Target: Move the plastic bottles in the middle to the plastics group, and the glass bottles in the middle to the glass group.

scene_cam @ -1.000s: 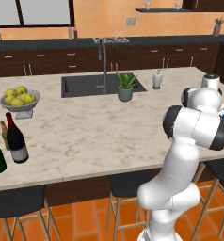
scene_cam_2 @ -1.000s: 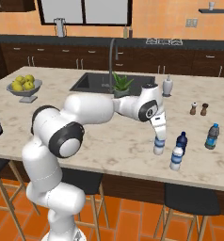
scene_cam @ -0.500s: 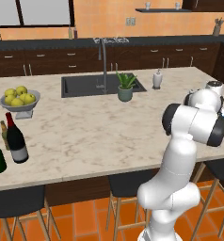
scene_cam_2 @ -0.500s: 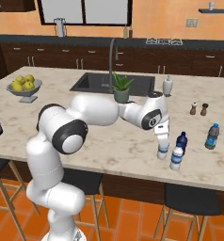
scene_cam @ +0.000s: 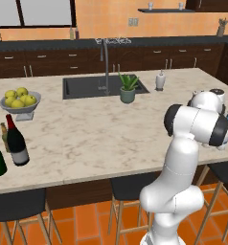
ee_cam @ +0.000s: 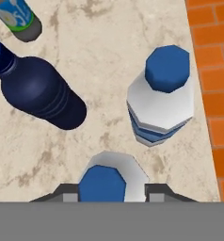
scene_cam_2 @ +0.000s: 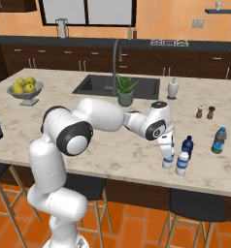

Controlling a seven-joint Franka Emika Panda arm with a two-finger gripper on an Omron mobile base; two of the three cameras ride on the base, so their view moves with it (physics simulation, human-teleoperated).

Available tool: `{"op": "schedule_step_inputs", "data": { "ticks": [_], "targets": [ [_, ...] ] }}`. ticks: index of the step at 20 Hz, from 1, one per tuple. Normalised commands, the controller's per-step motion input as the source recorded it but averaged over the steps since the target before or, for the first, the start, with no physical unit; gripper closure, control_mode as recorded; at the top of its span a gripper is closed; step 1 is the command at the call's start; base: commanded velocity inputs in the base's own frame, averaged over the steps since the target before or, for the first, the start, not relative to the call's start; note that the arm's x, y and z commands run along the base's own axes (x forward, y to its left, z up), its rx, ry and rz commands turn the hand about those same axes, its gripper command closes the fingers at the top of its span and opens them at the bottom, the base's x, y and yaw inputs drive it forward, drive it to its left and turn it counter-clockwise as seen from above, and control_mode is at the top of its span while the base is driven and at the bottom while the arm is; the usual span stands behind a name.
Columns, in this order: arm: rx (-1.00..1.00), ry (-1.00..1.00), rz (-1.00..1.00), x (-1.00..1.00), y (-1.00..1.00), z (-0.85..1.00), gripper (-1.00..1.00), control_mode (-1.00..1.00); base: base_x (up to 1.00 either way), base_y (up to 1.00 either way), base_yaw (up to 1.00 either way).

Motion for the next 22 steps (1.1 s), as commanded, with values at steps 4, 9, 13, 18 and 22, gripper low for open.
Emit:
{"op": "schedule_step_inputs", "data": {
  "ticks": [4,9,13,18,22],
  "targets": [
    [0.0,0.0,-0.08,0.0,0.0,0.0,1.0,-1.0,0.0,0.0,0.0],
    [0.0,-0.01,-0.06,0.0,0.0,-0.01,1.0,-1.0,0.0,0.0,0.0],
    [0.0,-0.01,-0.02,0.0,0.0,0.0,1.0,-1.0,0.0,0.0,0.0],
    [0.0,0.0,0.0,0.0,0.0,0.0,-1.0,-1.0,0.0,0.0,0.0],
    [0.0,0.0,0.0,0.0,0.0,0.0,-1.0,-1.0,0.0,0.0,0.0]
  ]
}}
